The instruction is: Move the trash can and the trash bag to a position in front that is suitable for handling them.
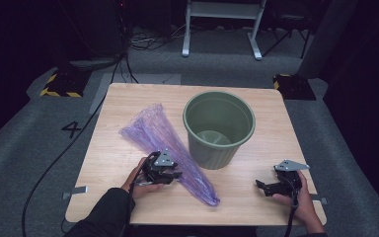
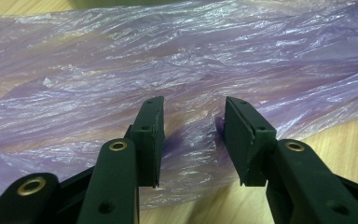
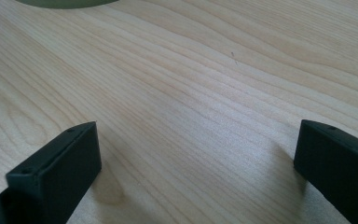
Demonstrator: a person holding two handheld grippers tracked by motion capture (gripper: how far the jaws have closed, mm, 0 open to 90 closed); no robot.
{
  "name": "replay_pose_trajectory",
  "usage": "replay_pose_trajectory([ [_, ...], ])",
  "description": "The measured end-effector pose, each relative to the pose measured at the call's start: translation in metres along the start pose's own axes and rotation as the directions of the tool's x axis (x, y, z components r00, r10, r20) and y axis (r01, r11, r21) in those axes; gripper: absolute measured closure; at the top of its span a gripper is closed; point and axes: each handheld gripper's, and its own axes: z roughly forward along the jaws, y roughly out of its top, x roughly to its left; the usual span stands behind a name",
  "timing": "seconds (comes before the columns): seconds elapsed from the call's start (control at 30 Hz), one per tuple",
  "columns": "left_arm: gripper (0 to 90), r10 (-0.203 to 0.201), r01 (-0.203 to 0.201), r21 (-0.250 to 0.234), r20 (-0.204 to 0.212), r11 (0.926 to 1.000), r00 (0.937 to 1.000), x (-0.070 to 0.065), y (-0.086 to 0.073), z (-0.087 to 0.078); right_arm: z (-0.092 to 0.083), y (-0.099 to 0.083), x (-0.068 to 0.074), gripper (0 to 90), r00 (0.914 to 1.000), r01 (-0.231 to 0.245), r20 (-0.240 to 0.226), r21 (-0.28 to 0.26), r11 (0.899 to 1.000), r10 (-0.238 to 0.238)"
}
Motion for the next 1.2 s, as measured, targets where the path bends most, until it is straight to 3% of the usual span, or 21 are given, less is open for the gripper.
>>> replay_pose_trajectory([
  [0.6,59.0,-0.050,0.049,-0.011,-0.056,0.9987,0.9972,0.029,-0.022,-0.023,0.000,0.000,0.000,0.4,1.0000,0.000,0.000,0.000,1.000,0.000],
  [0.87,58.0,-0.078,0.077,-0.014,-0.090,0.9970,0.9929,0.040,-0.035,-0.037,0.000,0.000,0.000,0.4,1.0000,0.000,0.000,0.000,1.000,0.000],
  [1.0,47.3,-0.081,0.081,-0.008,-0.090,0.9967,0.9926,0.040,-0.036,-0.039,0.000,0.000,0.000,0.4,1.0000,0.000,0.000,0.000,1.000,0.000],
  [1.2,42.3,-0.085,0.085,-0.007,-0.092,0.9964,0.9921,0.035,-0.034,-0.039,0.000,0.000,0.000,0.4,1.0000,0.000,0.000,0.000,1.000,0.000],
])
